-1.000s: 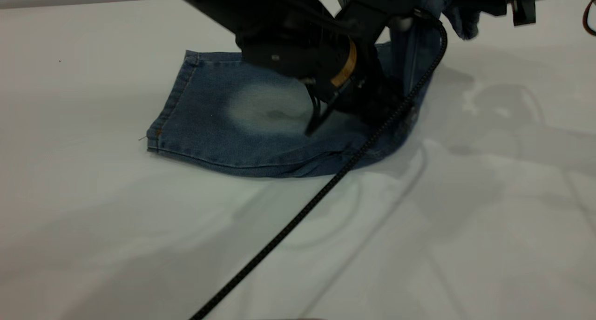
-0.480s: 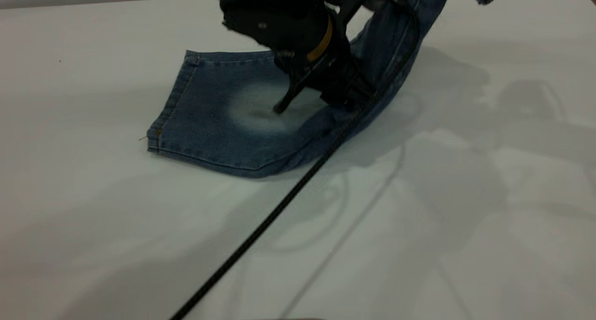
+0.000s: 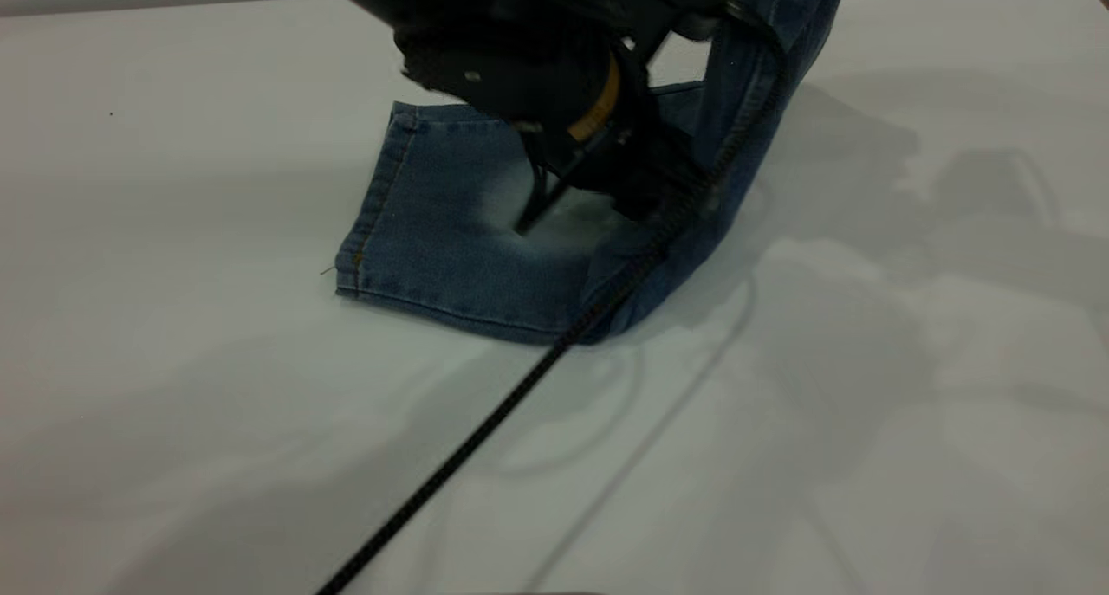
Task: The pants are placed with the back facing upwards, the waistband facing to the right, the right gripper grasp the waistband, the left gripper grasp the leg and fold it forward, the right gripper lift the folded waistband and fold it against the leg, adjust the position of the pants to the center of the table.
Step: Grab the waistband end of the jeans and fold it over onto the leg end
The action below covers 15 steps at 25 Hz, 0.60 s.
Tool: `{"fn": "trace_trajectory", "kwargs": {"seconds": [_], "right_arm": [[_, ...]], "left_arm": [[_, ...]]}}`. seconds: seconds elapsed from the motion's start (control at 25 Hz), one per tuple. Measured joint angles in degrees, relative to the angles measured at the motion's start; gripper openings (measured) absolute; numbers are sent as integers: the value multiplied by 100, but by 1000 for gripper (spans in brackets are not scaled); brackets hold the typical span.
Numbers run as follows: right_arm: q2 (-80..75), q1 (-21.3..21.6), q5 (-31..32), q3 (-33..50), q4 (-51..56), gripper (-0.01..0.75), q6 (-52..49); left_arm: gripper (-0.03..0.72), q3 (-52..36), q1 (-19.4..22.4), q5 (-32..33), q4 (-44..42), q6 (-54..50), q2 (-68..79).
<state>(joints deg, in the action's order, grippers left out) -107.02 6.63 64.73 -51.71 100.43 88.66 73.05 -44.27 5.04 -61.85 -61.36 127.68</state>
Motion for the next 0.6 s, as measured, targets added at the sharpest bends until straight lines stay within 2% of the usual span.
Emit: {"fn": "trace_trajectory", "kwargs": {"seconds": [0.12,0.36,0.48,0.6], "right_arm": [[0,0,2,0,-171,44,4],[17,-96,2,0,-211,44,4],[21,-465,-192,0,-119,44,54],[21,-1097,-604,0,81,44,278]], "left_arm": [[393,1,190,364,0,99,-351],[392,-1,717,566,10,122,-1307],[392,-6,964,678,10,126,-1955],[392,-6,1120,803,-42,126,-2682]]}}
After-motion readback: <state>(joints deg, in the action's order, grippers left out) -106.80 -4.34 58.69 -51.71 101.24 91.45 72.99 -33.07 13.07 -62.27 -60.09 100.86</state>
